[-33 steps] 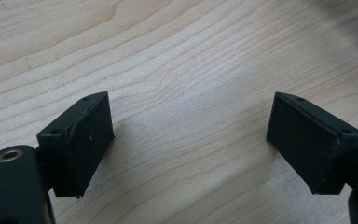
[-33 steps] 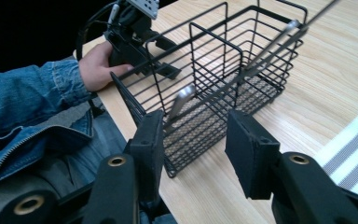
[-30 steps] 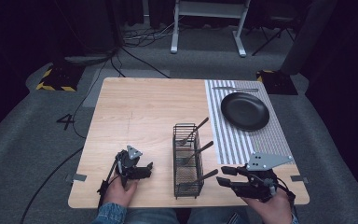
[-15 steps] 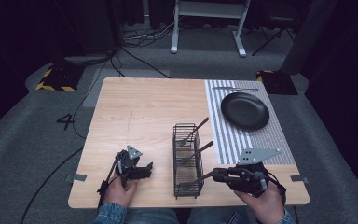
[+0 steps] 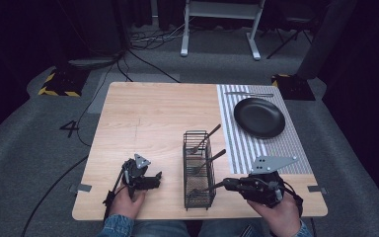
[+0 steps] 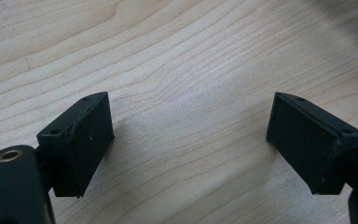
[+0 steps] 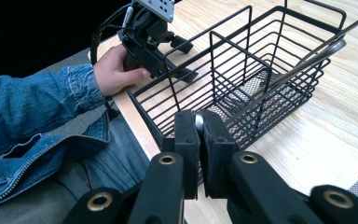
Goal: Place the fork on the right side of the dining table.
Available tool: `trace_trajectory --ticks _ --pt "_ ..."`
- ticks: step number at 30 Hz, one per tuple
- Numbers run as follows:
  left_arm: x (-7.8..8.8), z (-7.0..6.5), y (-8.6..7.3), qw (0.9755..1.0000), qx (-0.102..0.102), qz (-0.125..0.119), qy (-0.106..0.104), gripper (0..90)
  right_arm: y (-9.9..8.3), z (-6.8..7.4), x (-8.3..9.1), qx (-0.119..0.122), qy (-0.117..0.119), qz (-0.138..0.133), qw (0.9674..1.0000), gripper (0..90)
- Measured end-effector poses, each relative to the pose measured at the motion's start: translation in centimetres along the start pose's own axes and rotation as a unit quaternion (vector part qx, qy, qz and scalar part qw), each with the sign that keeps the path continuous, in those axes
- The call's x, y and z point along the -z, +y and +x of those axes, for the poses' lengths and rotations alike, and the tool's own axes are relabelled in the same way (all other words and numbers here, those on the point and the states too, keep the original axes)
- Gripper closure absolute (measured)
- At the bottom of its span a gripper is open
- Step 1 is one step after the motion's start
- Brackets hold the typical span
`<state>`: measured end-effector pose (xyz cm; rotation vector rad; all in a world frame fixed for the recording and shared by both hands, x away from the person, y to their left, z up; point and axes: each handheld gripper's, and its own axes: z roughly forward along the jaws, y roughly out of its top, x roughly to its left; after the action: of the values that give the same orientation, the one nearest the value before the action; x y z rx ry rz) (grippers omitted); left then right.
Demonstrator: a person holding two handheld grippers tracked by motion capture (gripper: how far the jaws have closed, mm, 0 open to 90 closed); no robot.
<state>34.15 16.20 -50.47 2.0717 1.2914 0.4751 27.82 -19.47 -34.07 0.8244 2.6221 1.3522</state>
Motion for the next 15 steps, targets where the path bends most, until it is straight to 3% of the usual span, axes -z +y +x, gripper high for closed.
trace_trajectory --ticks 7,15 --pt "0.0 0.0 0.0 1.0 0.002 0.0 -0.001 14.6 0.6 -0.2 0.1 -0.017 0.001 -0.01 0.9998 86.8" --pt "-0.1 0.0 0.0 1.0 0.002 -0.001 -0.001 14.5 1.8 -0.2 1.6 -0.013 -0.007 -0.03 0.9994 86.9"
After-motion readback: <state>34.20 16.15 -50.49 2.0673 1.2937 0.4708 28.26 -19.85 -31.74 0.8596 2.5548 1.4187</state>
